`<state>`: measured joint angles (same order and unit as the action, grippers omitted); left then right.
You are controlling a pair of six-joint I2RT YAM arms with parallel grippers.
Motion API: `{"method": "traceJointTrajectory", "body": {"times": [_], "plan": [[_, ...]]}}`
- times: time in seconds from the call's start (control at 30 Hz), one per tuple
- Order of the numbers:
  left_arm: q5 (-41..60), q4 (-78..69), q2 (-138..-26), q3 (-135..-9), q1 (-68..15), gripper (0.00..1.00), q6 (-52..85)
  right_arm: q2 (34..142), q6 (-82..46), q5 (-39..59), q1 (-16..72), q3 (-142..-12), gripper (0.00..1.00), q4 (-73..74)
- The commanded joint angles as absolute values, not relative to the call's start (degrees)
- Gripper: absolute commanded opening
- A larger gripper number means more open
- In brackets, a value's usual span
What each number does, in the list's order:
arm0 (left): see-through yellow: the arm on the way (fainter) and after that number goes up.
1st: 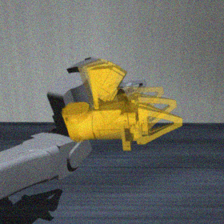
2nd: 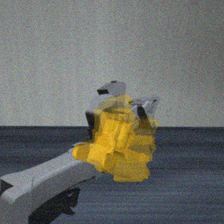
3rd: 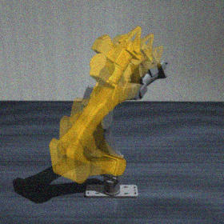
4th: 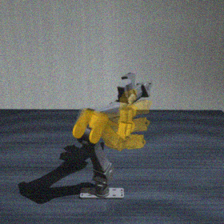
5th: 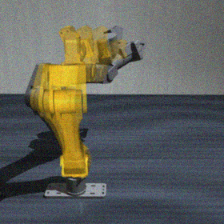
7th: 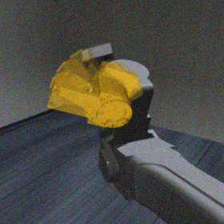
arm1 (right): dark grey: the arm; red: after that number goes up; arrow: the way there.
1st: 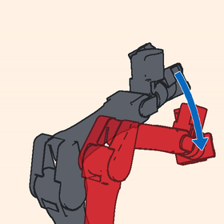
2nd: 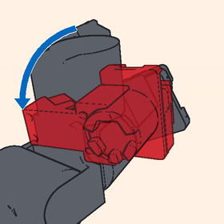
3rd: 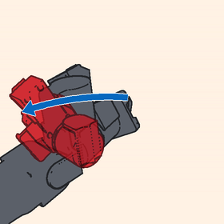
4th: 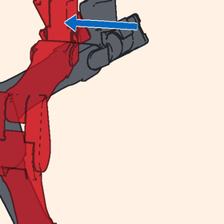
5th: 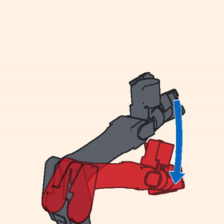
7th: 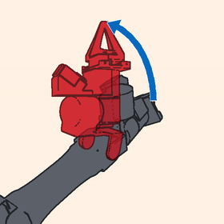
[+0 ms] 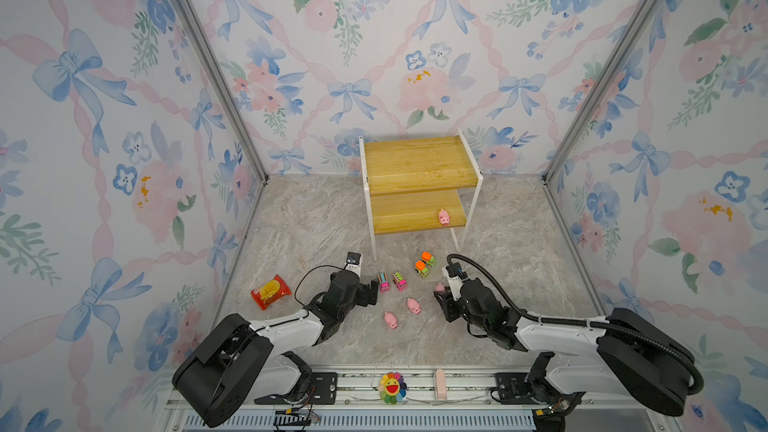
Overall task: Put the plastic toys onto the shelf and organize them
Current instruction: 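Lift the pig with the right gripper and carry it to the lower shelf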
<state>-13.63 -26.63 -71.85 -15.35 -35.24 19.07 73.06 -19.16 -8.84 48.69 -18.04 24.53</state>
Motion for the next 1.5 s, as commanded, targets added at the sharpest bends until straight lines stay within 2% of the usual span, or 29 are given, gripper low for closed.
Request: {"method": "traceJointTrajectory", "body": {"times": [0.0, 0.43, 0.77, 1.13, 1.47], "plan": [[-13.6, -26.5, -72.2, -16.1, -35.6, 0.98, 18.6, 71.3, -17.6, -7.2, 47.9, -19.7, 0.33, 21.0], [-13.5, -26.5, -71.7, -15.8, -35.6, 0.98, 18.7, 66.0, -15.1, -4.1, 47.6, -26.4, 0.33, 16.8], [-12.2, -26.6, -71.8, -16.1, -35.6, 0.98, 18.4, 70.6, -11.7, -4.4, 46.9, -35.0, 0.33, 20.3], [-11.1, -26.6, -73.3, -17.7, -35.5, 0.98, 17.2, 78.4, -7.6, -9.2, 46.0, -44.8, 0.33, 24.0], [-11.5, -26.5, -73.5, -17.7, -35.5, 0.98, 17.1, 82.1, -7.0, -17.7, 45.9, -45.8, 0.33, 31.5]]}}
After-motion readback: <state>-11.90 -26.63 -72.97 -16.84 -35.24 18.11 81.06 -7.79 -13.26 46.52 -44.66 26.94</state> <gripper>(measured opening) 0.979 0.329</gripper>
